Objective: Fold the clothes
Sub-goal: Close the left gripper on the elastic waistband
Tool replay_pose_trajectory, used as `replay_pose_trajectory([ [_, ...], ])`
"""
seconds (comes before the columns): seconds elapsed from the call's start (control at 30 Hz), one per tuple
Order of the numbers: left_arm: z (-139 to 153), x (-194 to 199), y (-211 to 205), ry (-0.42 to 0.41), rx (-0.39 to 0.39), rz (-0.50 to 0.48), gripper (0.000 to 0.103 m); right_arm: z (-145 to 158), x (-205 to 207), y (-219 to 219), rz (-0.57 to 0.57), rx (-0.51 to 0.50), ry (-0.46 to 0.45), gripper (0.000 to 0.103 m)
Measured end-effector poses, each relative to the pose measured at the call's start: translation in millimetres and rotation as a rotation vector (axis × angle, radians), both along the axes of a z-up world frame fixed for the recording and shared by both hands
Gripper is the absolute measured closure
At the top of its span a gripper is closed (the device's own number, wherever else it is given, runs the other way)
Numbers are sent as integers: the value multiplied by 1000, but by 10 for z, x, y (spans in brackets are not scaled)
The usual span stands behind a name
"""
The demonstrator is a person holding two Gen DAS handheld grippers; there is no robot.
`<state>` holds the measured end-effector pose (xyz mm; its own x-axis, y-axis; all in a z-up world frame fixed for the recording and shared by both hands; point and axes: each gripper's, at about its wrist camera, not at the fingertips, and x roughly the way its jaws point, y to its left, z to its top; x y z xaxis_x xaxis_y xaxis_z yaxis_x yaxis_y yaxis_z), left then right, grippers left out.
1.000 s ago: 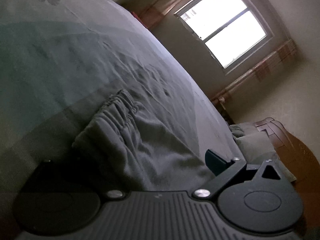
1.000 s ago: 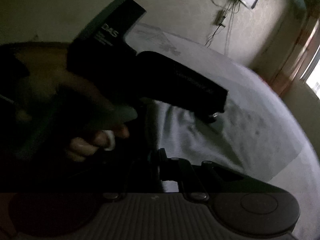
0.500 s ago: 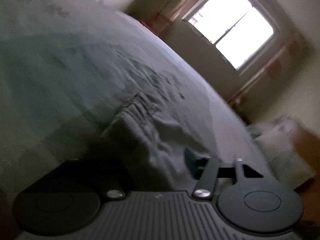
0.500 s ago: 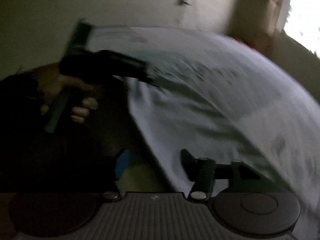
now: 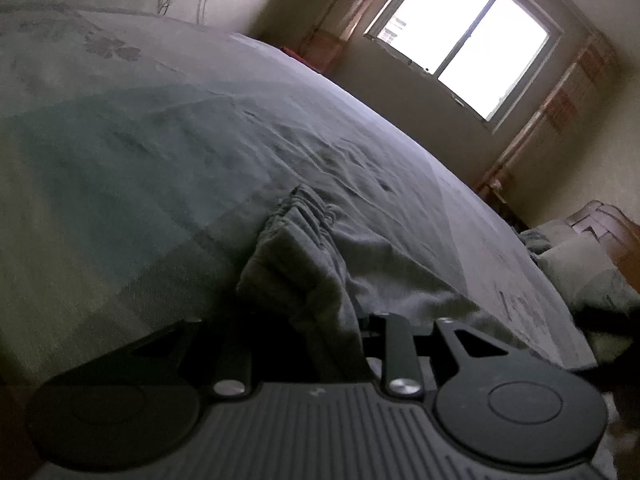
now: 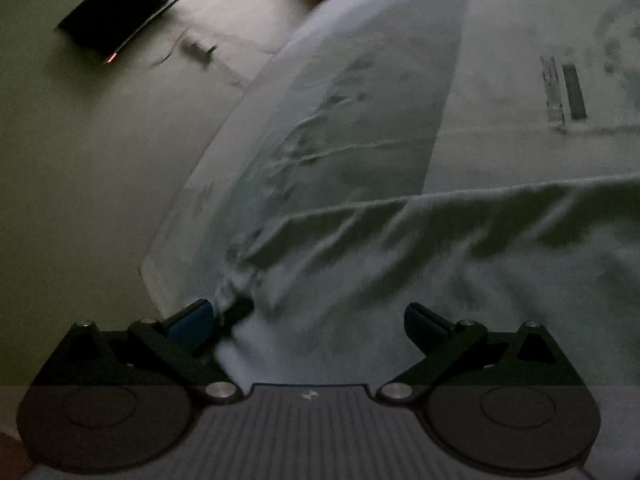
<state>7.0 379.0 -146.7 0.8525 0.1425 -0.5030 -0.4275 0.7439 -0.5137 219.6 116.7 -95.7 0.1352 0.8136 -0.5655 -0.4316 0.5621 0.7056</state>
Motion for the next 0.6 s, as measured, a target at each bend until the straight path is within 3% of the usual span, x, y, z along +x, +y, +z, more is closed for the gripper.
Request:
replay_pose_trajectory([
  [0.2,-2,14,-32,13,48,-19,76,-100,275,319,-26,2,64,0],
  [0.43,-50,-23,1,-9,28,-21,76,-154,511,557,-61,-51,-39,0],
  [0.6,-62,-47,5,-13,25,-19,76,-133,257,523,-62,-58,-13,0],
])
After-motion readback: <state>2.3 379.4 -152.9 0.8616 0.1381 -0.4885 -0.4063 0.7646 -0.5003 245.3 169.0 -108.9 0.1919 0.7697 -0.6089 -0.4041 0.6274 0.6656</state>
